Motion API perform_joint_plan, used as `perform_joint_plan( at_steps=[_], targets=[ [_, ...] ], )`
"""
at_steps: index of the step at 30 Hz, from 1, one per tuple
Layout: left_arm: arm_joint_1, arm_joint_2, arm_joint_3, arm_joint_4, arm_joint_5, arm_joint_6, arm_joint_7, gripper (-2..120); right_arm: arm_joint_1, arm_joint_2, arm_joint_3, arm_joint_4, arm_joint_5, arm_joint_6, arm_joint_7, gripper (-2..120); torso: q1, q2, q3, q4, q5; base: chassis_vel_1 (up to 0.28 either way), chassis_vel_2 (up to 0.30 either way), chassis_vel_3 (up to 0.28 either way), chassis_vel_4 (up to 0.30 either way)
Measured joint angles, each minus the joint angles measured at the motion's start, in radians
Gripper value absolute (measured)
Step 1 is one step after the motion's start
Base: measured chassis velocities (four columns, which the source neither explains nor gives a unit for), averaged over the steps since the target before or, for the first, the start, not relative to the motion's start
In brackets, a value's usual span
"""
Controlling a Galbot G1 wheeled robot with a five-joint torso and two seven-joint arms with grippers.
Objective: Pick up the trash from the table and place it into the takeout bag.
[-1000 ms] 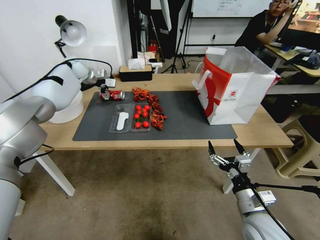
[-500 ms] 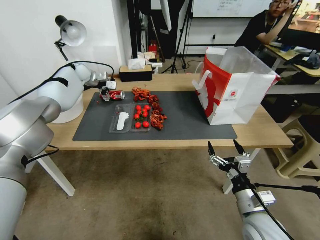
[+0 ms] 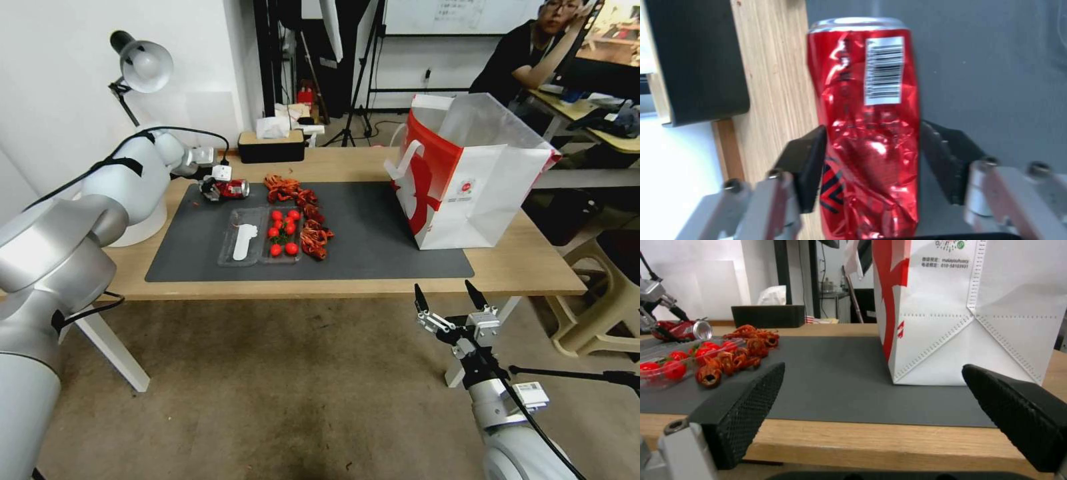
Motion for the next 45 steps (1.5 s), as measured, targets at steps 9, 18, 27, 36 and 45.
perform_joint_plan(
  at_steps=[9, 18, 27, 36, 45],
  targets=[
    [0.008, 0.019, -0.003, -0.021, 0.003, -0.004, -0.002, 27, -0.002, 0.005, -0.004, -0.002, -0.005, 0.0, -0.001, 100, 0.0, 0.0, 0.0, -0.0003, 0.0004, 0.0, 0.0, 0.0, 0.0],
    [0.022, 0.045, -0.019, -0.052, -0.005, -0.004, -0.01, 11, -0.003, 0.006, -0.006, -0.002, -0.006, 0.0, -0.002, 100, 0.0, 0.0, 0.0, 0.0, 0.0002, 0.0, 0.0, 0.0, 0.0],
    [0.019, 0.098, -0.039, -0.13, -0.063, 0.003, -0.008, 4, -0.002, 0.007, -0.01, 0.001, -0.009, -0.003, -0.003, 100, 0.0, 0.0, 0.0, 0.0005, 0.0, 0.0, 0.0, 0.0, 0.0],
    [-0.071, 0.081, -0.102, -0.24, -0.23, -0.015, 0.021, 4, 0.002, 0.006, -0.011, 0.001, -0.01, -0.006, -0.003, 100, 0.0, 0.0, 0.0, 0.0, 0.0005, 0.0, 0.0, 0.0, 0.0],
    [-0.169, 0.001, -0.05, -0.399, -0.574, 0.084, 0.027, 4, 0.002, 0.01, -0.009, 0.002, -0.01, -0.007, -0.002, 100, 0.0, 0.0, 0.0, -0.0002, 0.0006, 0.0, 0.0, 0.0, 0.0]
  ],
)
